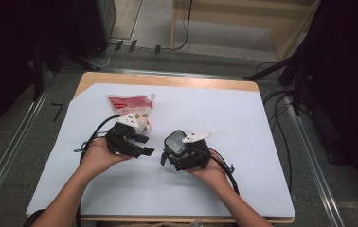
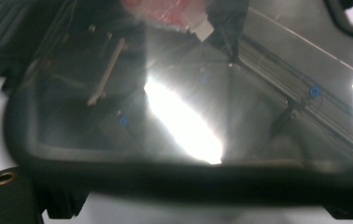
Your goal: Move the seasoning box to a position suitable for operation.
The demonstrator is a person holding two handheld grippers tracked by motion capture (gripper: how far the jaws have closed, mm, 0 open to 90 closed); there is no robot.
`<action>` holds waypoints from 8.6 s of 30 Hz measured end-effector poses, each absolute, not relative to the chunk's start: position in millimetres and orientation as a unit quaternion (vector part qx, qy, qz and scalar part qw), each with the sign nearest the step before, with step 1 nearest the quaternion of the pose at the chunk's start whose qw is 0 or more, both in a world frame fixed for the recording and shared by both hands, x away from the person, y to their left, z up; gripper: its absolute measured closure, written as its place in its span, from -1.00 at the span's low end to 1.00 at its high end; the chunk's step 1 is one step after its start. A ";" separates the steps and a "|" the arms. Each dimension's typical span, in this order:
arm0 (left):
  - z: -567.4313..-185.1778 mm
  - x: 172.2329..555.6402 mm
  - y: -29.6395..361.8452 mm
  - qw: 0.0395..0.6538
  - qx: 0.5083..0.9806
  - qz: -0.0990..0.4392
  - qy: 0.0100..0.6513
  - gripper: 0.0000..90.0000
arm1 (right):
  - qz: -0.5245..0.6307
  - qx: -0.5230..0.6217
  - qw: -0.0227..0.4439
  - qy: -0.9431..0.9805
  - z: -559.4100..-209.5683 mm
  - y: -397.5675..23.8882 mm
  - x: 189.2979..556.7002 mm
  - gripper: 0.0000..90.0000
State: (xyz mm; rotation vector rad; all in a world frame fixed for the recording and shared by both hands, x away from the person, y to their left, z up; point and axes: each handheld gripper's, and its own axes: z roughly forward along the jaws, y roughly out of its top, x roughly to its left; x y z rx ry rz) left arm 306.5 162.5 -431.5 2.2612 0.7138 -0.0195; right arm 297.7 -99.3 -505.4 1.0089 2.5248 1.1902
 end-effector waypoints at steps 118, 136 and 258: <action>-440.3 290.1 122.2 0.391 0.876 -0.045 0.279 0.71 | 0.434 0.331 0.039 0.837 -453.0 -141.7 232.6 1.00; -437.9 300.0 134.5 0.413 0.865 -0.053 0.279 0.33 | 0.418 0.331 0.034 0.845 -470.2 -122.2 236.2 1.00; -461.8 335.6 40.0 0.376 0.913 -0.006 0.159 -0.61 | 0.374 0.457 0.062 0.804 -477.6 -221.2 312.5 1.00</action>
